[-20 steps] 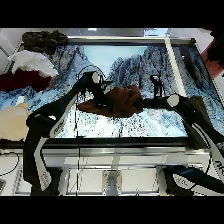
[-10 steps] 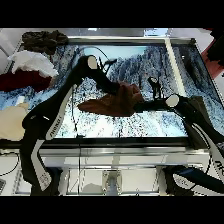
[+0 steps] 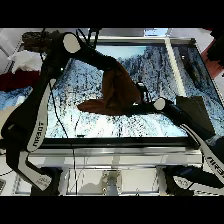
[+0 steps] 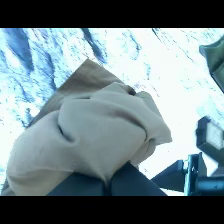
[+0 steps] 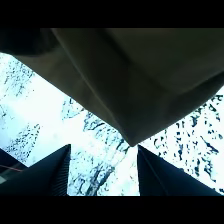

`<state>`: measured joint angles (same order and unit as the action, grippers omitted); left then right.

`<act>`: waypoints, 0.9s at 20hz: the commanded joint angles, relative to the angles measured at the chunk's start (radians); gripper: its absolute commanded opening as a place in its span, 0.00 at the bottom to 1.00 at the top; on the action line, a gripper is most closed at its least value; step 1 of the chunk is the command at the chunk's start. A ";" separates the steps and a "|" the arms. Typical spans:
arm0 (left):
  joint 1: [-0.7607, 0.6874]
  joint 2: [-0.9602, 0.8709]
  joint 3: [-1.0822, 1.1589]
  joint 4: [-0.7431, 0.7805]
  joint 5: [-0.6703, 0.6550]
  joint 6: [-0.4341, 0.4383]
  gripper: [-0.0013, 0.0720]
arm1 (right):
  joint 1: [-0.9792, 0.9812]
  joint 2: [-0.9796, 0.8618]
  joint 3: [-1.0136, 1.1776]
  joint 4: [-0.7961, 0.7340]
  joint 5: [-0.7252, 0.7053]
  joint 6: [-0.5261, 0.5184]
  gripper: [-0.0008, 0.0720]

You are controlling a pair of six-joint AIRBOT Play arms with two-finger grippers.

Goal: Fold the shirts.

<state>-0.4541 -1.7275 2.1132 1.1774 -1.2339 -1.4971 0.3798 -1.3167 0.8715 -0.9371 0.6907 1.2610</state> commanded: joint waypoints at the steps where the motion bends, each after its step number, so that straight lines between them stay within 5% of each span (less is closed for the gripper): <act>1: 0.002 0.024 0.003 0.099 0.019 -0.025 0.03 | 0.034 -0.066 0.000 -0.005 -0.080 0.046 0.68; 8: 0.002 0.024 0.002 0.141 0.040 -0.025 0.03 | 0.037 -0.087 0.001 0.138 -0.345 0.113 0.67; 12: 0.002 0.024 0.002 0.140 0.040 -0.024 0.03 | 0.037 -0.133 0.003 0.258 -0.356 0.112 0.63; 16: 0.002 0.024 0.003 0.157 0.045 -0.021 0.03 | 0.036 -0.164 0.003 0.288 -0.337 0.103 0.08; 18: 0.003 0.032 0.003 0.183 0.076 -0.021 0.03 | 0.019 -0.158 0.024 0.259 -0.320 0.097 0.05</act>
<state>-0.4530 -1.7020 2.1147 1.3323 -1.1851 -1.5200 0.4107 -1.4696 0.8806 -0.6819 0.3592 1.3689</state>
